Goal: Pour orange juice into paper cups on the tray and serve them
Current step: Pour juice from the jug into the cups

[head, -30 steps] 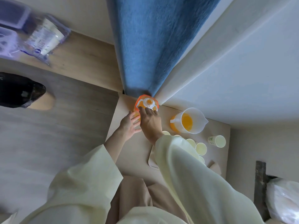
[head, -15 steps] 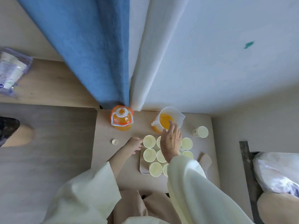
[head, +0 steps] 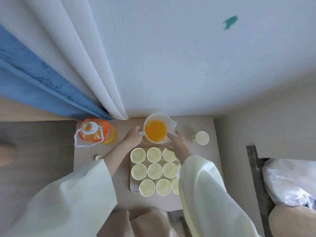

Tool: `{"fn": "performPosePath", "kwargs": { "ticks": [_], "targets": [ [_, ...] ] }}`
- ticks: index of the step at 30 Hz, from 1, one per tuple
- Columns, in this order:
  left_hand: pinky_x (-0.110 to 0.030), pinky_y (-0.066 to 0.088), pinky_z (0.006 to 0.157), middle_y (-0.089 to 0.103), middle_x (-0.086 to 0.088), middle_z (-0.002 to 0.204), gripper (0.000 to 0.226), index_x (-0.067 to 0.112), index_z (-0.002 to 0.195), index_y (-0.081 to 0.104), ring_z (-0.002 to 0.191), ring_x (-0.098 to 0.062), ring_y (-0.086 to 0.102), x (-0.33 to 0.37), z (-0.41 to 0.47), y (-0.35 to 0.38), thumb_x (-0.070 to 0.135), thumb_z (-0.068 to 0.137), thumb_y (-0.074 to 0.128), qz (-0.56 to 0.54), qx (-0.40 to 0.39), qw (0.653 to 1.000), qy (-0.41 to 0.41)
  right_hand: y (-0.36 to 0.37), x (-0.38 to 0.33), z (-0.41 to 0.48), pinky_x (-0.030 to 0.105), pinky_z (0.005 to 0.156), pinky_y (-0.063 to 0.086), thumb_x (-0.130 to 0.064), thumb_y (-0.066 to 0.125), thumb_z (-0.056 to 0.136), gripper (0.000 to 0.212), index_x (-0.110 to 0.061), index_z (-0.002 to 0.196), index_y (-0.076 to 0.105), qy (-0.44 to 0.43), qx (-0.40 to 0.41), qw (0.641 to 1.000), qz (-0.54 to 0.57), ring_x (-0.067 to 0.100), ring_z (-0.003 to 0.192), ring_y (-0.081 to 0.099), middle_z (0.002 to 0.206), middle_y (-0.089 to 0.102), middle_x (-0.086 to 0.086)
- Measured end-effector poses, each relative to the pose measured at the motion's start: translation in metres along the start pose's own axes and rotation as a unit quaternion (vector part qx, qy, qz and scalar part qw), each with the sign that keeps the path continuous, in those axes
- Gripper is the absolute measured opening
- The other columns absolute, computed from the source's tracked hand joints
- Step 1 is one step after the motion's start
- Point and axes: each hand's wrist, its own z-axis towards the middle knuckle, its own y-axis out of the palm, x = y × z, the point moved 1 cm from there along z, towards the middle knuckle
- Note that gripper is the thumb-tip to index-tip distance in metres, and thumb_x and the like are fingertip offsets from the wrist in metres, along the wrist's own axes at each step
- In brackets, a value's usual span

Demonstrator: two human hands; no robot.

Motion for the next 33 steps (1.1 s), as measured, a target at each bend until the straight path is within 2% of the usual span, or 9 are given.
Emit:
{"fn": "performPosePath", "kwargs": {
  "ticks": [5, 9, 14, 16, 19, 24, 28, 30, 33],
  "targets": [
    [-0.039, 0.04, 0.101, 0.047, -0.009, 0.141, 0.055, 0.013, 0.145, 0.039, 0.126, -0.031, 0.046, -0.008, 0.015, 0.014, 0.003, 0.091, 0.037, -0.005, 0.007, 1.0, -0.017, 0.003, -0.006, 0.028, 0.032, 0.053, 0.057, 0.007, 0.047, 0.089, 0.064, -0.02, 0.146, 0.037, 0.019, -0.039, 0.998, 0.053, 0.04, 0.111, 0.057, 0.135, 0.048, 0.015],
    [-0.032, 0.042, 0.079, 0.061, -0.011, 0.12, 0.049, 0.014, 0.129, 0.054, 0.104, -0.028, 0.055, -0.01, 0.019, 0.019, -0.002, 0.085, 0.039, -0.031, 0.002, 1.0, -0.003, 0.009, -0.008, 0.036, 0.053, 0.081, 0.056, 0.016, 0.037, 0.083, 0.063, -0.013, 0.139, 0.048, 0.005, -0.011, 0.999, 0.038, 0.043, 0.109, 0.059, 0.111, 0.056, 0.012],
    [-0.028, 0.035, 0.064, 0.053, 0.001, 0.091, 0.014, 0.01, 0.096, 0.05, 0.088, -0.02, 0.05, -0.003, 0.017, 0.017, 0.015, 0.087, 0.06, -0.023, 0.024, 0.999, 0.008, 0.009, -0.008, 0.031, 0.041, 0.062, 0.058, 0.014, 0.037, 0.084, 0.061, -0.015, 0.135, 0.052, -0.011, -0.007, 0.999, 0.047, 0.037, 0.096, 0.062, 0.102, 0.06, 0.009],
    [-0.025, 0.03, 0.057, 0.046, 0.006, 0.082, 0.016, 0.018, 0.083, 0.045, 0.078, -0.015, 0.044, 0.001, 0.015, 0.012, 0.02, 0.087, 0.061, -0.007, 0.035, 0.999, 0.016, 0.007, -0.01, 0.03, 0.046, 0.072, 0.059, 0.014, 0.038, 0.083, 0.06, -0.013, 0.135, 0.053, -0.014, -0.007, 0.998, 0.054, 0.038, 0.096, 0.063, 0.089, 0.062, 0.004],
    [-0.027, 0.034, 0.063, 0.053, 0.004, 0.085, 0.016, 0.019, 0.081, 0.049, 0.081, -0.016, 0.047, 0.006, 0.012, 0.0, 0.03, 0.09, 0.056, -0.044, 0.021, 0.999, 0.018, 0.002, -0.02, 0.023, 0.04, 0.068, 0.057, 0.014, 0.037, 0.084, 0.06, -0.012, 0.135, 0.052, -0.023, -0.01, 0.997, 0.067, 0.031, 0.088, 0.061, 0.09, 0.061, 0.005],
    [-0.036, 0.031, 0.104, 0.063, 0.0, 0.094, 0.029, 0.017, 0.07, 0.055, 0.103, -0.018, 0.053, 0.026, -0.016, -0.016, 0.043, 0.07, 0.041, -0.164, -0.037, 0.986, 0.023, -0.008, -0.041, -0.003, 0.044, 0.064, 0.055, 0.017, 0.038, 0.083, 0.058, -0.007, 0.134, 0.052, -0.043, -0.024, 0.997, 0.055, 0.034, 0.083, 0.063, 0.107, 0.06, 0.013],
    [-0.024, 0.042, 0.092, 0.064, 0.005, 0.085, 0.067, 0.015, 0.082, 0.059, 0.09, -0.011, 0.057, 0.037, -0.045, -0.019, 0.08, 0.07, 0.043, -0.162, -0.04, 0.982, 0.088, -0.023, -0.056, -0.035, 0.049, 0.068, 0.058, 0.018, 0.043, 0.08, 0.039, 0.003, 0.112, 0.058, -0.059, -0.046, 0.997, 0.016, 0.029, 0.058, 0.065, 0.091, 0.062, 0.013],
    [-0.028, 0.045, 0.089, 0.07, 0.004, 0.092, 0.068, 0.016, 0.093, 0.065, 0.093, -0.011, 0.062, 0.038, -0.062, -0.019, 0.08, 0.072, 0.052, -0.135, -0.051, 0.982, 0.122, -0.036, -0.06, -0.057, 0.053, 0.078, 0.057, 0.018, 0.046, 0.077, 0.029, 0.005, 0.1, 0.06, -0.069, -0.071, 0.995, 0.001, 0.031, 0.059, 0.065, 0.079, 0.062, 0.011],
    [-0.029, 0.036, 0.074, 0.051, -0.004, 0.071, 0.061, 0.011, 0.071, 0.052, 0.073, -0.014, 0.05, 0.042, -0.09, -0.022, 0.071, 0.083, 0.052, -0.097, -0.055, 0.986, 0.124, -0.053, -0.062, -0.092, 0.057, 0.092, 0.05, 0.01, 0.053, 0.067, 0.031, 0.007, 0.096, 0.064, -0.08, -0.1, 0.991, -0.028, 0.04, 0.073, 0.069, 0.081, 0.067, 0.015]
  ]
}}
